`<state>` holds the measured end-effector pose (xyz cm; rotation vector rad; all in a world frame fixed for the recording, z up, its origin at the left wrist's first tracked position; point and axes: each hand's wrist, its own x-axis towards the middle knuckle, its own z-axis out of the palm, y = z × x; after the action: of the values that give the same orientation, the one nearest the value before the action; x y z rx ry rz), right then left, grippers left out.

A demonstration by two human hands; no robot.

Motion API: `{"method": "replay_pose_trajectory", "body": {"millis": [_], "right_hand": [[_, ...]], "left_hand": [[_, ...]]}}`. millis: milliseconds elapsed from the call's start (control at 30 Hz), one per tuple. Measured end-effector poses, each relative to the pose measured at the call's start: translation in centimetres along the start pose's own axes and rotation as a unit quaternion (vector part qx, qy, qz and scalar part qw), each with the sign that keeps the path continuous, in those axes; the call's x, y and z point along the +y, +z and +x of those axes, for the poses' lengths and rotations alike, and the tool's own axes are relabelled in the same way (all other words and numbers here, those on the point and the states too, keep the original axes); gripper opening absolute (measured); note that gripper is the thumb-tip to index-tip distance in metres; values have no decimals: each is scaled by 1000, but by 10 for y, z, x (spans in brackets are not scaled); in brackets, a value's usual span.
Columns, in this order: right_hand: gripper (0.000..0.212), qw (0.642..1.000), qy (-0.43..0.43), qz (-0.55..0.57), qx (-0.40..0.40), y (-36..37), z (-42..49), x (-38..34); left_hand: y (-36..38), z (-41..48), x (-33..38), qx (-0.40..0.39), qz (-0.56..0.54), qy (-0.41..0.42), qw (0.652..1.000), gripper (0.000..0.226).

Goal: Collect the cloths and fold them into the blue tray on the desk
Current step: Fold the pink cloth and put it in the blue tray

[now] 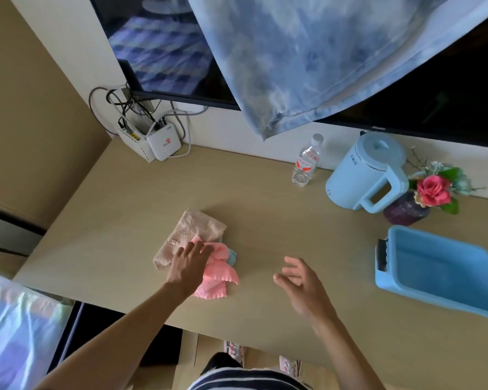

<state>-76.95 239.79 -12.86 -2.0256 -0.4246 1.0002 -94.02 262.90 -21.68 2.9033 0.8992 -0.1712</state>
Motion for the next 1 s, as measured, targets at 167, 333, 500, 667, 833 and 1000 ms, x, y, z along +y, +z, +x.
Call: {"method": "replay_pose_trajectory", "body": {"millis": [167,333,500,667,833,1000], "right_hand": [[55,1000,-18,-2,-3,4,-11,11],[82,989,-128,-55,-44,-13,-18,1],[59,974,-224,-34,-2,-36,-23,-15],[17,963,-257,12,77,-70,-27,-21],[24,955,-275,72,82,-99,-32,-34],[24,951,-263,135,89,-119,-36,-53]], "left_hand": [[-37,13,17,60,-255,-13,965,27],[-100,4,63,16,-540,-3,841,23],[-138,-1,108,-22,-672,-34,740,27],[-146,1,141,9,-670,-39,741,25],[-153,3,166,25,-509,104,854,58],[-159,12,191,126,-406,163,891,33]]}}
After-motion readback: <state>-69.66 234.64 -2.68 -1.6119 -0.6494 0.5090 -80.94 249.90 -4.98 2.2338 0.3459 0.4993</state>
